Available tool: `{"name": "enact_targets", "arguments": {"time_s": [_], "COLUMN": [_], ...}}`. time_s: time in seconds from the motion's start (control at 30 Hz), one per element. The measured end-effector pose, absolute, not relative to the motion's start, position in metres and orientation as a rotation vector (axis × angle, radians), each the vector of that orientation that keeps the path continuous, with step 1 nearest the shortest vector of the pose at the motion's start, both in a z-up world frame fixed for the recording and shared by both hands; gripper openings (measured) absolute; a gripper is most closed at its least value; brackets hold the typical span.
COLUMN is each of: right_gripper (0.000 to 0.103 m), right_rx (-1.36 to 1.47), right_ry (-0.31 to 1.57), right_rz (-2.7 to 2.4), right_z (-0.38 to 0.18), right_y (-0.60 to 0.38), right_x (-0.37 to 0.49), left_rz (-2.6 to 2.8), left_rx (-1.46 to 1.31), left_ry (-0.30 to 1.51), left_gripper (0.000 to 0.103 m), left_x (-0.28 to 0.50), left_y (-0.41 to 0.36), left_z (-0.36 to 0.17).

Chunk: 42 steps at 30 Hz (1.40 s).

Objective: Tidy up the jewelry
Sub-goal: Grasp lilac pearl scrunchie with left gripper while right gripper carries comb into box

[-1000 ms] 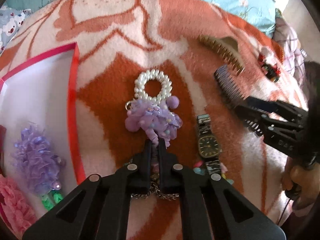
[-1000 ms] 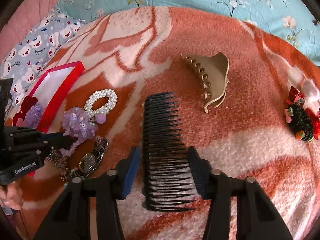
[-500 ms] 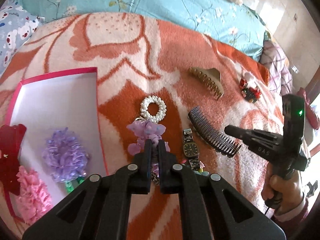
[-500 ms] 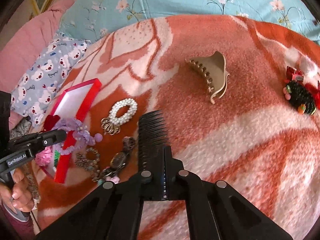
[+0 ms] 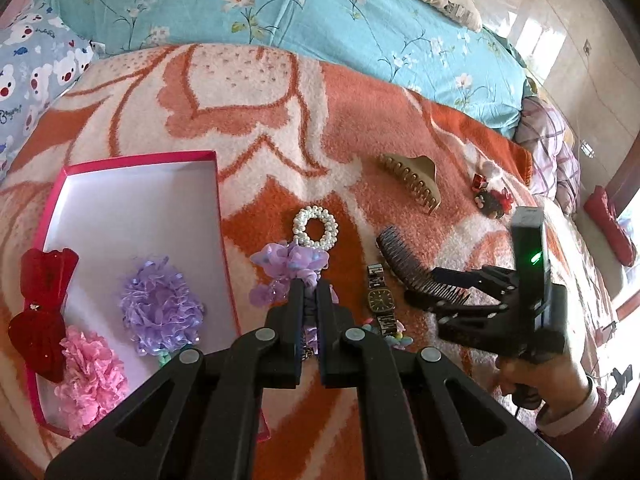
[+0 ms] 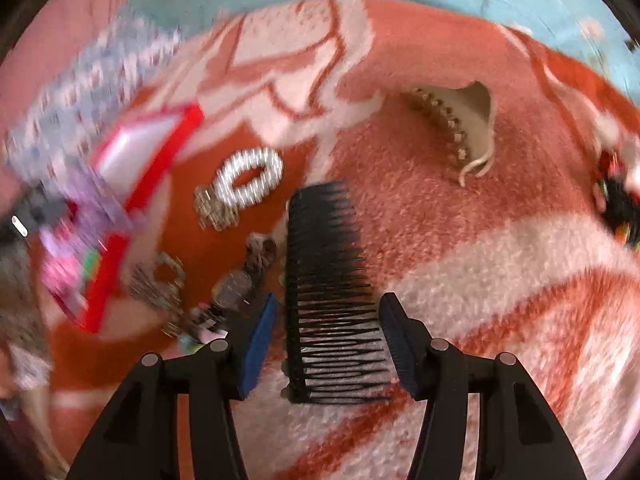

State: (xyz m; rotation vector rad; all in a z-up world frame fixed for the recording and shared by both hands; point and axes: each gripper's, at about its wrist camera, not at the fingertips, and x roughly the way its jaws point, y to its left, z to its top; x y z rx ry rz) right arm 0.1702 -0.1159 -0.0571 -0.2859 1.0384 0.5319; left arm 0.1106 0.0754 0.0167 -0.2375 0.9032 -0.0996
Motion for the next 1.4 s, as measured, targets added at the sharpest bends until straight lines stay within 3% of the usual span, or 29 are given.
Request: {"name": "enact_targets", "arguments": {"time_s": [0.13,0.6,1.07,1.4], "right_gripper": [0.048,0.048,0.048,0.048], "right_rx": [-0.323,-0.151,-0.086,-0.101], "right_ry": [1.013,0.960,0.924,0.960], "right_rz": [0.512,0.619,0.860,0.882], "right_z": [-0.054,-0.017,-0.002,-0.027], "right_y": [-0.113,-0.099,0.023,0.096], "right_x": [0.166,0.154,0.153,0.180], "left_rz": [-0.094,-0.032,0.106,0.204], "left_rx": [-0.246,-0.282,-0.336,-0.370], "left_ry": [0.892,0.849,0.835,0.841], "left_gripper": [0.004,0.004,0.004,0.004], "left_x": [0.107,0.093,0.090,0.118], "left_y": [0.083,0.122,0.202,0.262], "left_z": [0.020,0.030,0.023,0.008]}}
